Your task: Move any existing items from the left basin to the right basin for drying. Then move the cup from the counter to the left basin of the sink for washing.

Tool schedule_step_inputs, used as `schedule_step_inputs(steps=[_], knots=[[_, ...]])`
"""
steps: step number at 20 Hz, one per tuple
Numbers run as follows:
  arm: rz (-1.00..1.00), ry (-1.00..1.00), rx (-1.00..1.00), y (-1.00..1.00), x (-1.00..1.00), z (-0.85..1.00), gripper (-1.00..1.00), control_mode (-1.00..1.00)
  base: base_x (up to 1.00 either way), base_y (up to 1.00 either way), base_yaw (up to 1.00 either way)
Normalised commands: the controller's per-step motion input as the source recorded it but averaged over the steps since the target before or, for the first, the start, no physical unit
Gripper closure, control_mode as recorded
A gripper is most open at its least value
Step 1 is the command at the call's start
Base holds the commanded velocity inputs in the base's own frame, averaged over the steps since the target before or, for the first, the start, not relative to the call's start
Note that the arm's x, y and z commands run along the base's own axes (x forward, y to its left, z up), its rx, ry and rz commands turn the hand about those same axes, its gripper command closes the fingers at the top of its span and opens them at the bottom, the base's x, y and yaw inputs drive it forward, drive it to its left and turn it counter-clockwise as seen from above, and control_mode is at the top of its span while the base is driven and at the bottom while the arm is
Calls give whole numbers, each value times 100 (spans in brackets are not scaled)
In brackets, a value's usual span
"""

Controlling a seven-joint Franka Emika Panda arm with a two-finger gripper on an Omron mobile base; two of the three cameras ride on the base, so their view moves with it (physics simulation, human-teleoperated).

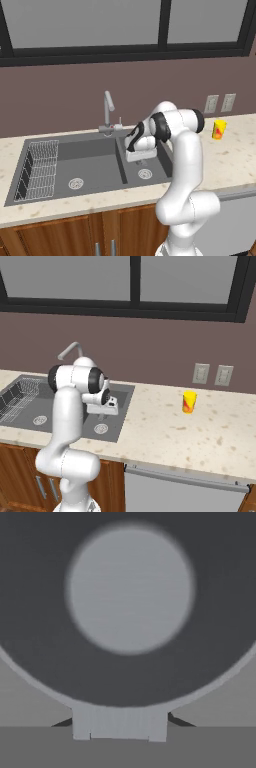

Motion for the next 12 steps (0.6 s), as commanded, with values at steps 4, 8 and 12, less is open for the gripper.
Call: schedule_step_inputs(steps=[4, 8, 12], knots=[[3, 0, 1, -1, 17, -31, 100, -100, 0, 0, 0], [3, 0, 4, -1, 2, -20, 100, -100, 0, 0, 0], [0, 0, 3, -1, 0, -11, -100, -100, 0, 0, 0]])
